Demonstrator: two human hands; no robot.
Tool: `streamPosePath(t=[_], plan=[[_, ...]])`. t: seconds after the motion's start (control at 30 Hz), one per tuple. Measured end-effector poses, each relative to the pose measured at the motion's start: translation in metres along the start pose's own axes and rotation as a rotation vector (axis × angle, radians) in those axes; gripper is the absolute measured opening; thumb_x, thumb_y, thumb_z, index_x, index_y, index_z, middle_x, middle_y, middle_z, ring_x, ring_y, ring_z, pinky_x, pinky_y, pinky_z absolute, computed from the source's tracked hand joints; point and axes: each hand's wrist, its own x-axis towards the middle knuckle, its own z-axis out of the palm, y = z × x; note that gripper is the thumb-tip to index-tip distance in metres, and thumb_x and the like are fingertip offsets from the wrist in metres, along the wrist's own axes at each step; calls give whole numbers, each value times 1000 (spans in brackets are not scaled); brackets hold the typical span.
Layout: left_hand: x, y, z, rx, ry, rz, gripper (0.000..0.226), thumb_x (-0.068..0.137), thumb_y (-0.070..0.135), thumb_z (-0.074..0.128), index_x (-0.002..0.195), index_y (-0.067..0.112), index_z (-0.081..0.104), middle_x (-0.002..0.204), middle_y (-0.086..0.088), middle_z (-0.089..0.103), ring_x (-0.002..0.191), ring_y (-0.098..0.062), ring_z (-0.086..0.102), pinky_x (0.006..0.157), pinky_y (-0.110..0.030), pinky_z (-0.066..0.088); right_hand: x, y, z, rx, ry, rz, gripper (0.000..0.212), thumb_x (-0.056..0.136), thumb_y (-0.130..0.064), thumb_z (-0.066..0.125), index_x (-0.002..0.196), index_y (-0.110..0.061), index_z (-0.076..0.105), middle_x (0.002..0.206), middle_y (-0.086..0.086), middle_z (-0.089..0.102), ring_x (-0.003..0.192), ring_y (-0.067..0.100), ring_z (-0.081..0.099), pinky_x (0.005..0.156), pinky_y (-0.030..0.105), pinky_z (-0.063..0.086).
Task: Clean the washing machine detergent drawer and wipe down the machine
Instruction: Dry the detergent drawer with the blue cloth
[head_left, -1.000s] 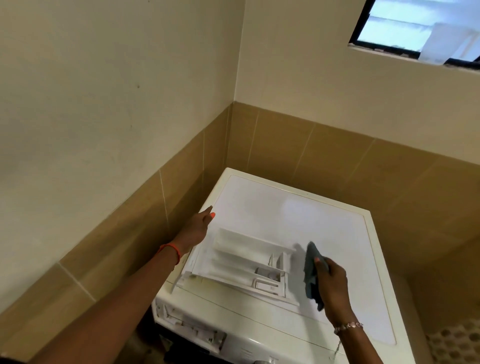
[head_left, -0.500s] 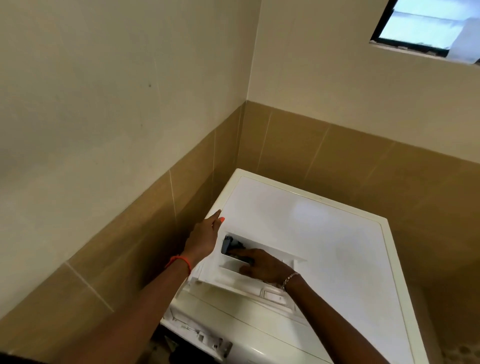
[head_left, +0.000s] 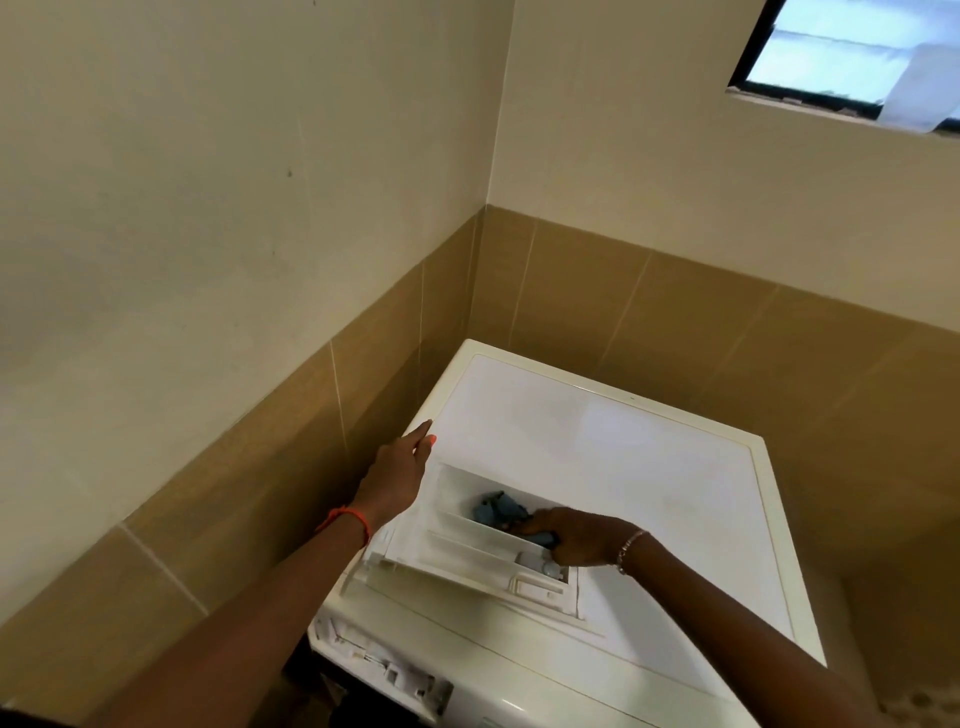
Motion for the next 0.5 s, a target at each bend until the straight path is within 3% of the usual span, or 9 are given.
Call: streamPosePath(t=[0.17,0.3,0.4,0.5], plan=[[-1,4,-1,6,1,36,44,100,29,33,143,19,34,114,-14,64,75,-16,59,65,-18,46,-7,2,1,-104,99,-58,53,82,5,50,130,-18,54,130,5,56,116,24,53,96,30,45],[-2,6,-5,5,6,29,45,100,28,32,143,16,35,108,-14,65,83,-25,62,73,-26,50,-9,8,10,-230,220,-24,51,84,-5,52,131,-24,52,133,-1,53,118,18,51,95,27,42],[-6,9,-5,27,-4,39,44,101,28,31,143,17,35,92,-13,63,62,-13,53,55,-16,42,-14,19,20,40,380,-30,48,79,8,50,117,-17,65,118,2,65,106,14,59,94,29,47],[-7,10,-2,37,-4,39,43,101,29,31,142,19,36,94,-14,64,54,-7,45,50,-16,36,-23,15,20,595,608,127,36,82,18,44,79,-4,73,79,15,69,61,6,66,60,18,54]])
